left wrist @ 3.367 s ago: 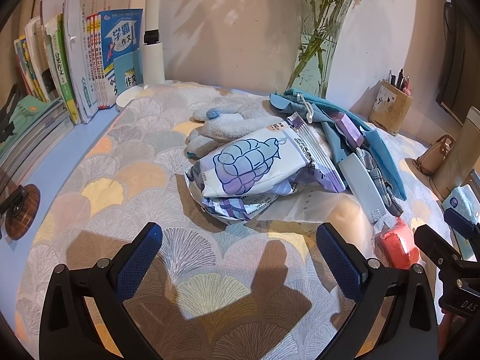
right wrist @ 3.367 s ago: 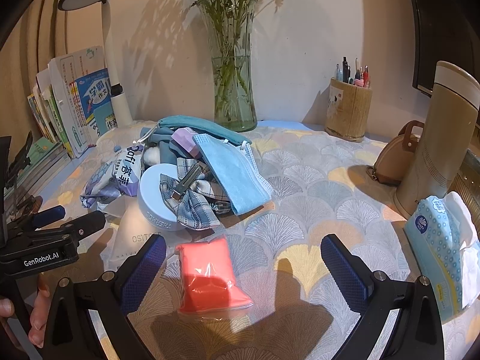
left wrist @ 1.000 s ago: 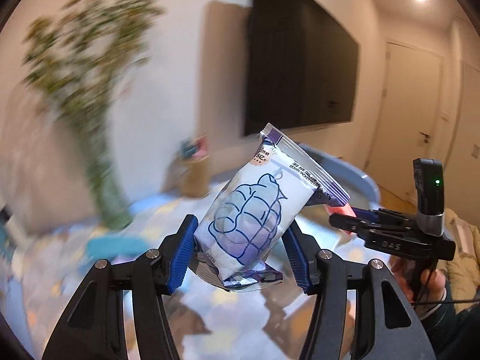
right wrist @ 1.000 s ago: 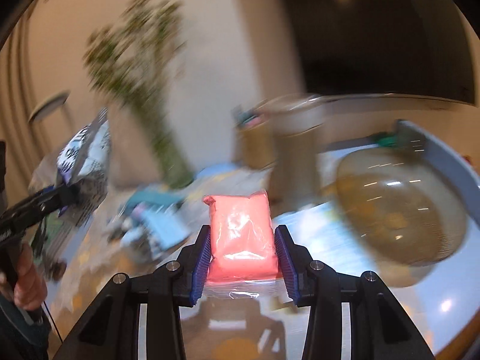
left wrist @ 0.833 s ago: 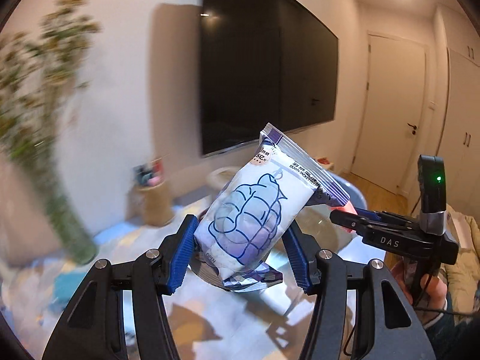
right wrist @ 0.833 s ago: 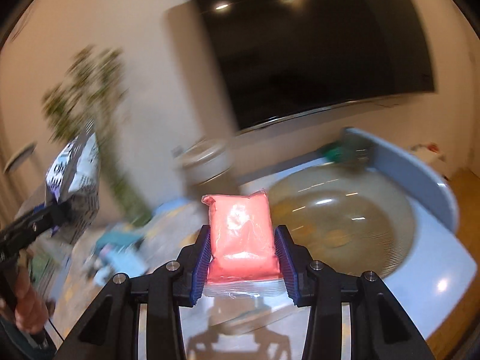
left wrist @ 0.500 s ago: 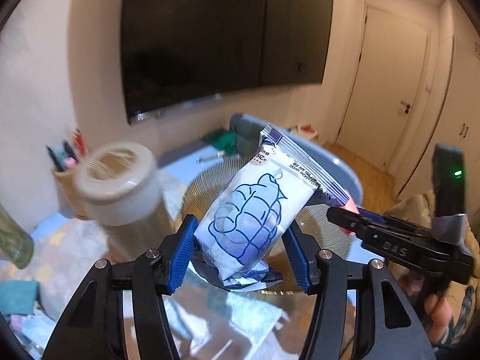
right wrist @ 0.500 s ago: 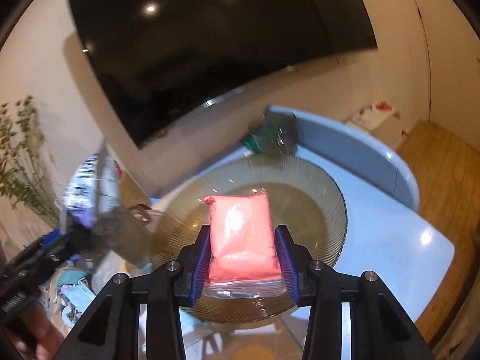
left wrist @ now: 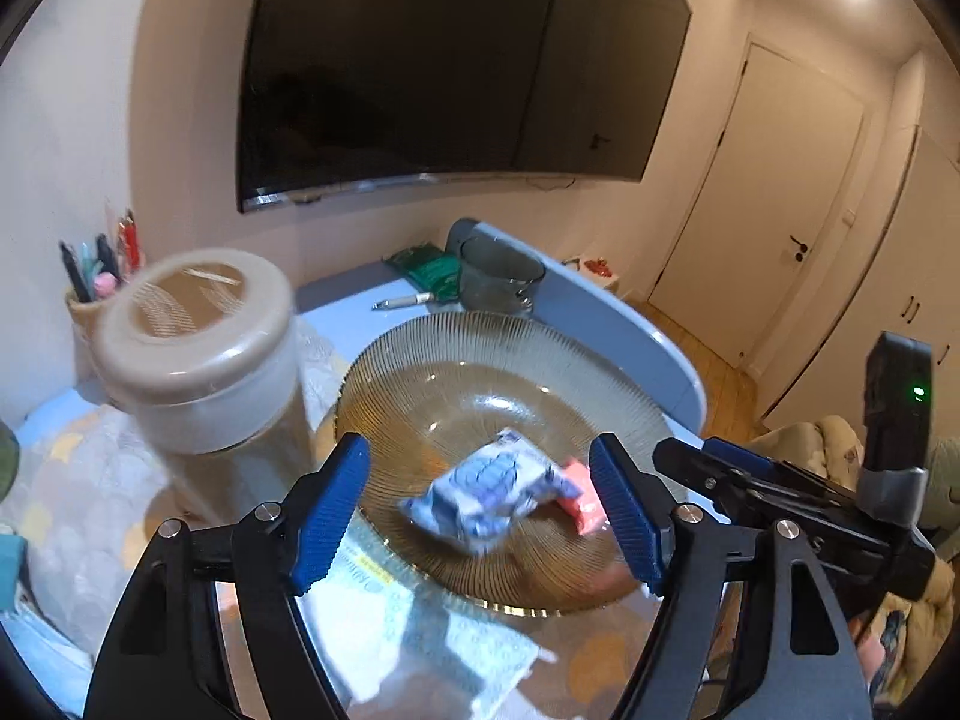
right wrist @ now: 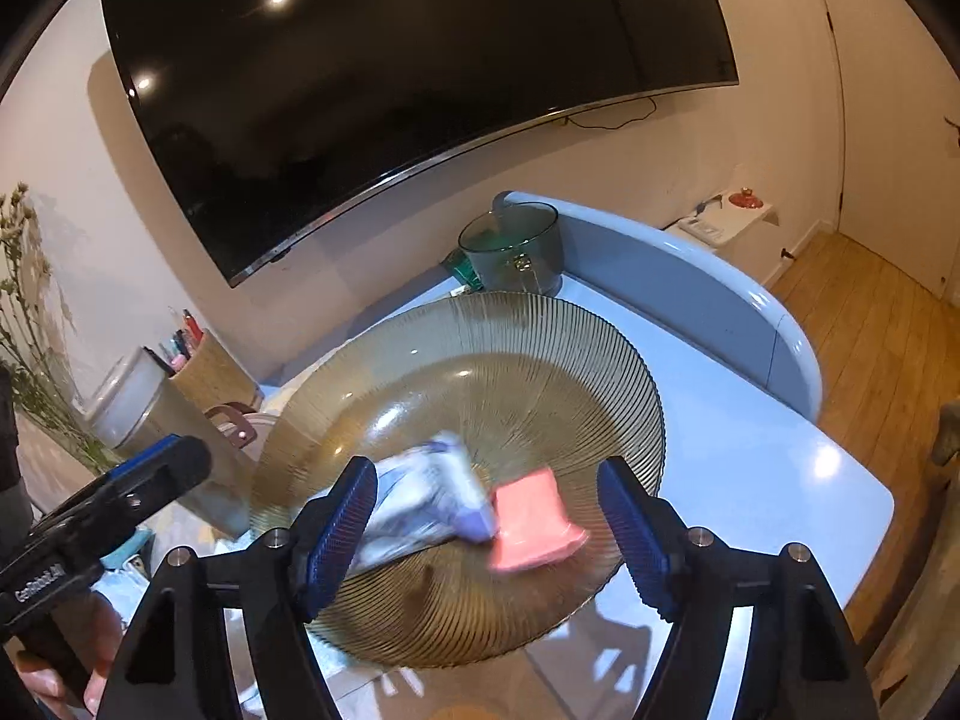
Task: Organize soft objects
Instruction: 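Carry both items to the glass bowl and open both grippers, then return both open grippers to the pile on the table, then grasp the blue plush dog with left gripper while right grasps blue mask, then carry the plush dog and mask to the glass bowl and release, then return both open grippers to the remaining items on the table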
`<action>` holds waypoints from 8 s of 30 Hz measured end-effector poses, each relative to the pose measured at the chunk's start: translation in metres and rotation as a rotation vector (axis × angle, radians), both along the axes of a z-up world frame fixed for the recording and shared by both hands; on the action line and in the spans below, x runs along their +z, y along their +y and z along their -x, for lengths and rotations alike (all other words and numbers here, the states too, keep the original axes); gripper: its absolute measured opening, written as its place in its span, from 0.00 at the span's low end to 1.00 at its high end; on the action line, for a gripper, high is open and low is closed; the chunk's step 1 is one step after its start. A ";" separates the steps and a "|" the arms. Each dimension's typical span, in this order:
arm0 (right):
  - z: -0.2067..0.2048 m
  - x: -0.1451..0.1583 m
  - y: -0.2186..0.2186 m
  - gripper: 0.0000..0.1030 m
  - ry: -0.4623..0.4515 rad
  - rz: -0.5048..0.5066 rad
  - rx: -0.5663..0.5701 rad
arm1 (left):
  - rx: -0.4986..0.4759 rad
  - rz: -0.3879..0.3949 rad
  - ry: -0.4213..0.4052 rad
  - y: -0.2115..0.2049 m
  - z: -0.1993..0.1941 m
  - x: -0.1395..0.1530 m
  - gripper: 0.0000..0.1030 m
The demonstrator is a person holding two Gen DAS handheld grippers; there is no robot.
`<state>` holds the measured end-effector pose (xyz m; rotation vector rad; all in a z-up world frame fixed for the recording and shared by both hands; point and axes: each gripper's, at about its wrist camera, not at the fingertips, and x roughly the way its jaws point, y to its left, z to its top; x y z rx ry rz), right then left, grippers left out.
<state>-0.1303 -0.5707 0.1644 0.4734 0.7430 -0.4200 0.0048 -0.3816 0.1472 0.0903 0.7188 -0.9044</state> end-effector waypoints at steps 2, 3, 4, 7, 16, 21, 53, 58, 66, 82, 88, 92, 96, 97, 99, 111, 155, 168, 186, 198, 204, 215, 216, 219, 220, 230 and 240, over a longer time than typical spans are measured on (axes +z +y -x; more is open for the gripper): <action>0.005 0.005 0.006 0.72 -0.011 0.002 0.001 | 0.010 -0.002 -0.038 0.016 0.009 0.009 0.72; 0.007 0.007 0.009 0.72 -0.014 0.006 0.004 | 0.023 -0.002 -0.058 0.027 0.015 0.013 0.72; 0.008 0.010 0.014 0.72 -0.019 0.012 0.011 | 0.032 0.000 -0.067 0.034 0.018 0.016 0.72; 0.010 0.019 0.037 0.72 -0.035 0.030 0.050 | 0.075 0.014 -0.088 0.071 0.029 0.026 0.72; 0.001 0.035 0.136 0.72 -0.088 0.068 0.247 | 0.324 0.050 -0.152 0.221 0.067 0.041 0.81; -0.017 0.025 0.209 0.73 -0.095 0.070 0.388 | 0.501 0.036 -0.153 0.309 0.087 0.025 0.88; -0.074 -0.107 0.381 0.77 0.037 0.193 0.771 | 0.899 -0.112 0.068 0.458 0.063 -0.132 0.88; -0.074 -0.106 0.376 0.77 0.026 0.162 0.759 | 0.889 -0.131 0.052 0.455 0.063 -0.131 0.88; -0.082 -0.091 0.348 0.77 0.041 -0.039 0.759 | 0.816 -0.123 0.048 0.452 0.064 -0.104 0.87; -0.181 -0.111 0.360 0.75 0.151 -0.077 0.872 | 0.635 -0.252 0.067 0.434 -0.066 -0.097 0.87; -0.186 -0.123 0.364 0.39 0.126 -0.106 0.899 | 0.557 -0.312 0.068 0.415 -0.087 -0.117 0.68; -0.174 -0.118 0.361 0.26 0.105 -0.068 0.884 | 0.538 -0.290 0.020 0.418 -0.074 -0.111 0.41; -0.158 -0.104 0.351 0.19 0.069 -0.100 0.857 | 0.569 -0.228 0.042 0.438 -0.058 -0.101 0.27; -0.153 -0.100 0.348 0.19 0.057 -0.113 0.850 | 0.577 -0.200 0.049 0.444 -0.048 -0.097 0.25; -0.140 -0.088 0.340 0.19 0.017 -0.150 0.834 | 0.584 -0.155 0.051 0.453 -0.034 -0.089 0.25; -0.082 -0.049 0.321 0.19 0.064 -0.089 0.761 | 0.594 -0.233 0.067 0.448 0.058 -0.086 0.32; -0.036 -0.046 0.335 0.28 0.038 0.011 0.765 | 0.419 0.254 -0.005 0.432 0.116 -0.024 0.57; 0.006 0.046 0.238 0.28 -0.164 0.098 0.538 | 0.139 0.186 -0.162 0.273 0.103 0.053 0.58; -0.014 0.031 -0.003 0.28 -0.100 -0.033 0.028 | -0.084 0.002 -0.093 -0.017 0.027 0.020 0.58; -0.027 -0.012 -0.046 0.68 0.022 -0.136 0.015 | -0.108 -0.101 -0.064 -0.062 0.028 -0.013 0.76; -0.005 -0.005 -0.045 0.68 0.009 -0.144 0.004 | -0.122 -0.092 -0.095 -0.044 0.043 0.006 0.76; 0.021 0.011 0.007 0.68 -0.020 -0.146 0.070 | 0.001 -0.042 -0.202 0.071 0.091 0.045 0.76; 0.022 0.013 0.016 0.68 -0.025 -0.145 0.087 | 0.017 -0.039 -0.210 0.083 0.094 0.047 0.76; 0.020 0.021 0.046 0.68 -0.027 -0.133 0.137 | 0.084 -0.029 -0.237 0.132 0.107 0.056 0.76; 0.019 0.025 0.059 0.68 -0.028 -0.124 0.160 | 0.106 -0.026 -0.245 0.145 0.110 0.059 0.76; -0.010 0.039 0.198 0.69 -0.001 -0.044 0.410 | 0.431 0.126 -0.216 0.340 0.120 0.067 0.85; -0.063 -0.031 0.331 0.78 0.061 -0.028 0.668 | 0.726 0.045 0.052 0.449 0.079 -0.049 0.85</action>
